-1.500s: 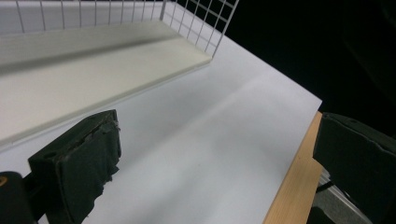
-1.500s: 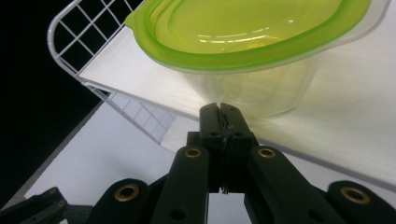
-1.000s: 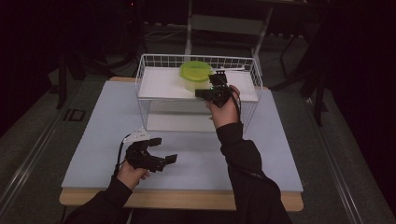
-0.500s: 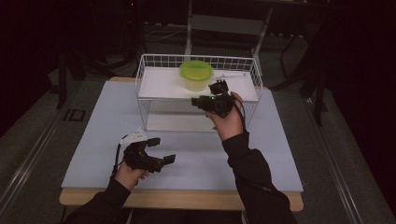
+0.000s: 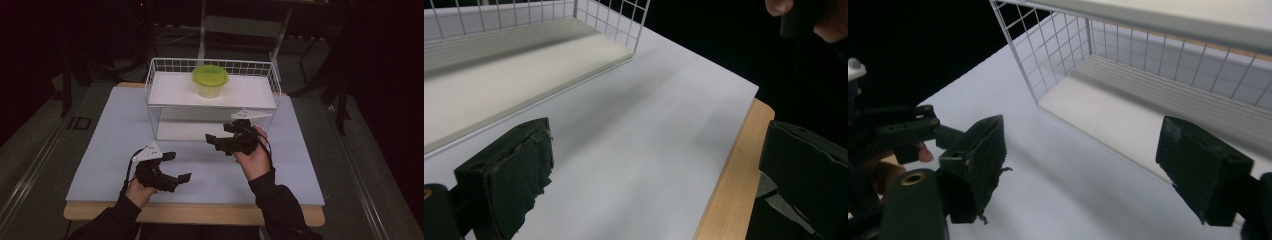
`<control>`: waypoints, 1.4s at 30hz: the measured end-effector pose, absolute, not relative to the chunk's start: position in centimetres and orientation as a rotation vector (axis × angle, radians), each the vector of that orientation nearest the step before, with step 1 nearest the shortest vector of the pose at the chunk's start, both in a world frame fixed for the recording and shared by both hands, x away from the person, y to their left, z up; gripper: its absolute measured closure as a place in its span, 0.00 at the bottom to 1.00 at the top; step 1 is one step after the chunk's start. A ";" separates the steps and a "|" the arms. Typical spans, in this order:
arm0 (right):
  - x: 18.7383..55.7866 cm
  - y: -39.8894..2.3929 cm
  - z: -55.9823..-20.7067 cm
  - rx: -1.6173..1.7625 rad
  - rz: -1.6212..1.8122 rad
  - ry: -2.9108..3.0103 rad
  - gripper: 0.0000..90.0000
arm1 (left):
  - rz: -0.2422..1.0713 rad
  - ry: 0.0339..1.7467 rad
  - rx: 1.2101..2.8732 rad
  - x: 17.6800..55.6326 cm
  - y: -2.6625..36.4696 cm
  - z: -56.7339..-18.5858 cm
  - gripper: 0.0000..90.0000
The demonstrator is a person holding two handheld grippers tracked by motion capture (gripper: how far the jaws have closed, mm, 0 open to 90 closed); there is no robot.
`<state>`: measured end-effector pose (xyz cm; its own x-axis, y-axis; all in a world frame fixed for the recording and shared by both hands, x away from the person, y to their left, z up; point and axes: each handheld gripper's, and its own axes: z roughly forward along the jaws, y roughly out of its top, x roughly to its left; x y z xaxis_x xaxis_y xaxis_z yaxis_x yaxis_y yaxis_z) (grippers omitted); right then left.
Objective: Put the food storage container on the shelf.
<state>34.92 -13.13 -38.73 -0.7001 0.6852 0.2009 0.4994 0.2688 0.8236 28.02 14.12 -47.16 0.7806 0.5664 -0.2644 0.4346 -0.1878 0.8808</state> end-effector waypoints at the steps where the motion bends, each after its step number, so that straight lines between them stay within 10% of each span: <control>1: 34.7 -13.3 -38.9 1.112 1.404 2.339 0.22 | 0.140 0.769 1.823 28.0 14.1 -47.2 0.02; 42: 29.5 -19.2 -46.6 1.039 1.299 2.370 0.20 | 0.132 0.720 1.833 27.7 14.0 -47.6 0.02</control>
